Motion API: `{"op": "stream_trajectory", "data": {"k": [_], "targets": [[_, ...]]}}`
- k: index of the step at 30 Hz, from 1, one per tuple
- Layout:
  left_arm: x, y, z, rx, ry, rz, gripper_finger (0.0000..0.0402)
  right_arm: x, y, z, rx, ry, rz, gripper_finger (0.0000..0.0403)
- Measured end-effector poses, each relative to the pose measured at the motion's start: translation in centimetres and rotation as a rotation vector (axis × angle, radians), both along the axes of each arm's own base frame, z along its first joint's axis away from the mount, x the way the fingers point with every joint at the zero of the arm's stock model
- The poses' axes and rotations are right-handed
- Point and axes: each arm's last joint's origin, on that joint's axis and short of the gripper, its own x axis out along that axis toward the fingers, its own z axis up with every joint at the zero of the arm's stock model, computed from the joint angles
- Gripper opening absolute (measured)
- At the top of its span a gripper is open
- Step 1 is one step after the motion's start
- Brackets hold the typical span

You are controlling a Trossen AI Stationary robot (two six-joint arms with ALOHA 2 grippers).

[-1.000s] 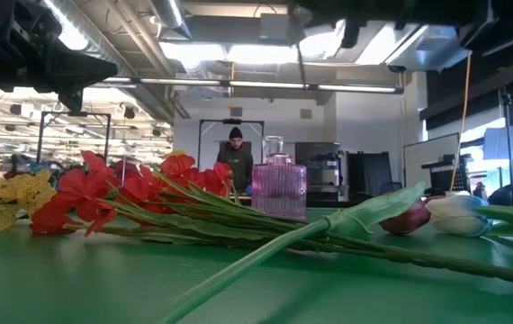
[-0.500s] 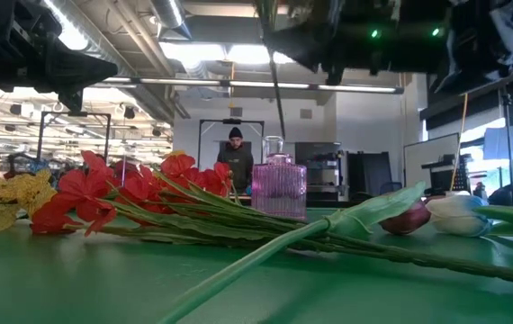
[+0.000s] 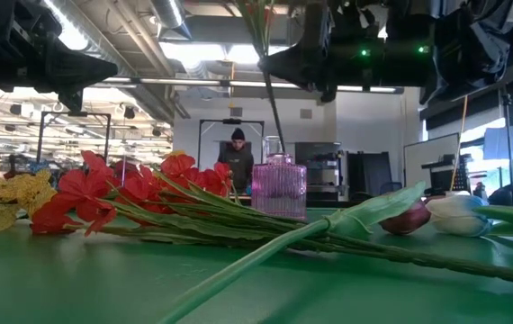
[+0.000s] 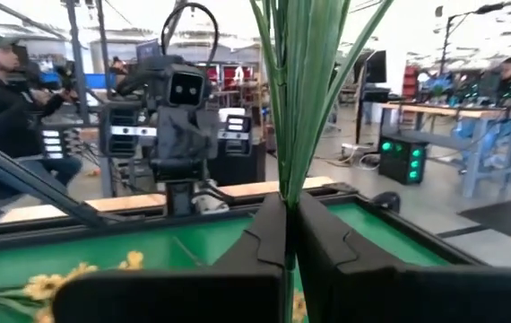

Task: Sort flowers into vase by color
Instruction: Put the left red flowers into the pink vase

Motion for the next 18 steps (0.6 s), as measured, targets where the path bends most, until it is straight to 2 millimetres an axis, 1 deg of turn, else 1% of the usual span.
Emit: {"op": "stream_trajectory", "data": {"k": [6, 8, 13, 18], "targets": [[0.0, 0.0, 0.0, 0.0, 0.0, 0.0, 0.0, 0.0, 0.0, -0.2, -0.001, 0.02, 0.006, 0.0006], [0.0, 0.0, 0.0, 0.0, 0.0, 0.0, 0.0, 0.1, 0.0, -0.5, -0.005, 0.054, 0.008, 0.0012], [0.0, 0.0, 0.0, 0.0, 0.0, 0.0, 0.0, 0.0, -0.2, -1.6, 0.004, 0.182, -0.073, 0.0057], [0.0, 0.0, 0.0, 0.0, 0.0, 0.0, 0.0, -0.4, -0.3, -1.6, 0.002, 0.267, -0.093, 0.011]]}}
